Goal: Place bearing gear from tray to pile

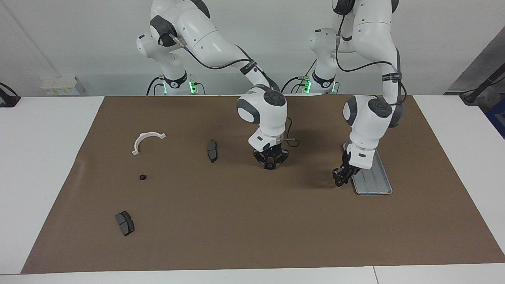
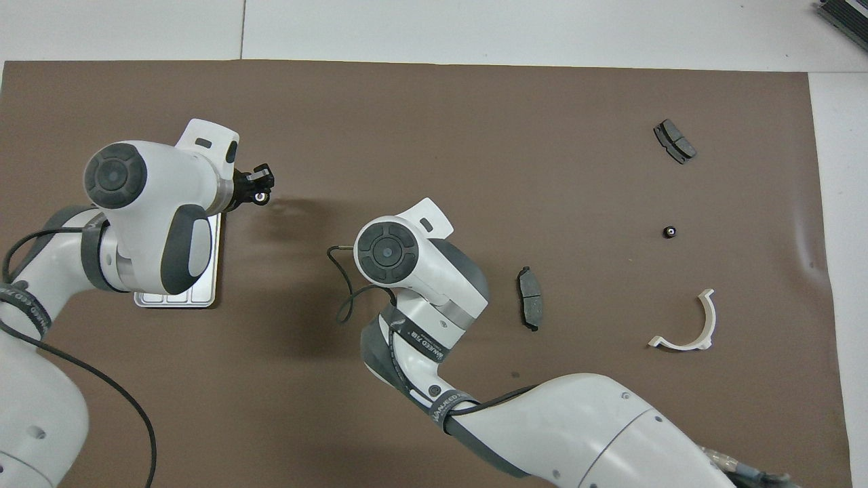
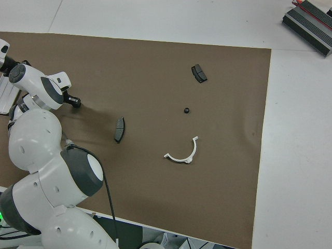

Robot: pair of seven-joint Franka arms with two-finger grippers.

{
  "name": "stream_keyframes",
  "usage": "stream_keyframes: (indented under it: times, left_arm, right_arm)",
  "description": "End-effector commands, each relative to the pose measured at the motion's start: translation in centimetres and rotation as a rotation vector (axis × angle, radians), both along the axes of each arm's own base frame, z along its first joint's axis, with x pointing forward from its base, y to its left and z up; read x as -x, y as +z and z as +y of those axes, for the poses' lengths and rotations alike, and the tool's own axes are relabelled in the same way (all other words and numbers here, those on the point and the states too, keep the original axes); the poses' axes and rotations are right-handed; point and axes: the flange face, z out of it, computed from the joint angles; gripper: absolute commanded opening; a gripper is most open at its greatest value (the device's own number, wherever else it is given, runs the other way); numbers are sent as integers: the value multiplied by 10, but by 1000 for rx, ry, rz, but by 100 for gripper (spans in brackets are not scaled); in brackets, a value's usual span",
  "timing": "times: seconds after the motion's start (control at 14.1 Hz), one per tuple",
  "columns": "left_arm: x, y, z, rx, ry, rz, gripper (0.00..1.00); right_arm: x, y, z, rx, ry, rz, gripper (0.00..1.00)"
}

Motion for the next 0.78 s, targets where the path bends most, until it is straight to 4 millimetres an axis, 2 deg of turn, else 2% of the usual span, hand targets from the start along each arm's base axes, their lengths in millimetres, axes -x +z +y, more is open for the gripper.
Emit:
stream_keyframes:
  times: [0.0,0.14,0.36,0.5,0.71]
  left_arm:
    - [10,0,-58,41,24,-32,32]
    - [26,1,-101,60,4,-35,32]
    - [54,1,-160,90,-11,-35,33]
    - [71,-2,-183,89,-52,-27,36]
    - [92,-6,-209,87,-98,-16,44]
  right_arm:
    - [-17,19,-30,-3,-30,-43,0]
    - [-26,35,-60,14,-23,-48,0]
    - [-27,53,-127,47,3,-45,0]
    - [-26,62,-168,69,33,-33,0]
    - [-23,69,-218,52,55,5,0]
